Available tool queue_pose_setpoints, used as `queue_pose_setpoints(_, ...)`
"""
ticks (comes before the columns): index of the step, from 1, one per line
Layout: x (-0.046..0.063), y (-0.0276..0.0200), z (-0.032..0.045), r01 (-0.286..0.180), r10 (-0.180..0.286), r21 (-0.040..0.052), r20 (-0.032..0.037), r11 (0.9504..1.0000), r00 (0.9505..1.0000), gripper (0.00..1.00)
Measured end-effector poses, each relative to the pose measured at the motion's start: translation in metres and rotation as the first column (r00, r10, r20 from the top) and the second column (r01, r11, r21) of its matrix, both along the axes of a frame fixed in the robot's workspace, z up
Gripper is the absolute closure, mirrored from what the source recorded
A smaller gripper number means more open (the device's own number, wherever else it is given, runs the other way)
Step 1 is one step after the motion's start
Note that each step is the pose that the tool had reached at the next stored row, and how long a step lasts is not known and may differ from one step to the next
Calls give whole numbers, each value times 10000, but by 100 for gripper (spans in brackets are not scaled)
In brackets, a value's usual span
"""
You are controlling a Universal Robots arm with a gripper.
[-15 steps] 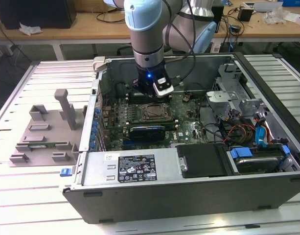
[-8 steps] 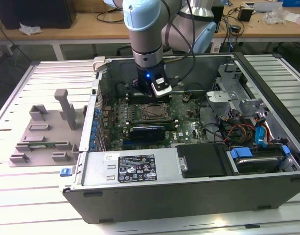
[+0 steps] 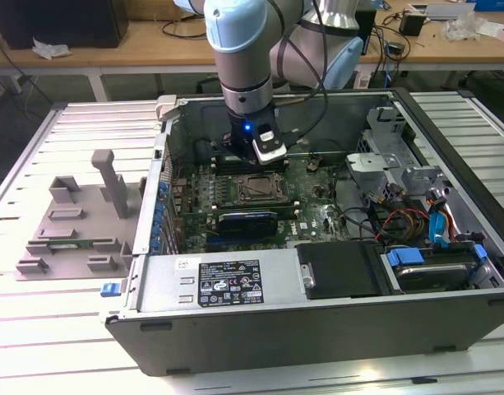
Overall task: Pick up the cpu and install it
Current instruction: 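Install the first cpu locking lever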
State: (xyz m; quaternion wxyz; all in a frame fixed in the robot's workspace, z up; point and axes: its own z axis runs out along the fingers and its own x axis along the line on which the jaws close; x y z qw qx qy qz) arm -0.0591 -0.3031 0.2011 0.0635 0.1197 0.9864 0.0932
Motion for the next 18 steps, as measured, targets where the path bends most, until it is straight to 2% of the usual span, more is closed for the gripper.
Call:
queue_pose_setpoints(4,-6,1,-19,213,-213,-7,55,9998,9998,89)
queue_pose_setpoints(10,-6,1,-20,290,-290,-7,62,9996,9996,89)
queue_pose_setpoints(16,-6,1,46,335,-335,-25,77,9994,9994,89)
queue_pose_setpoints(18,-58,16,47,444,-443,-20,304,9990,9986,89)
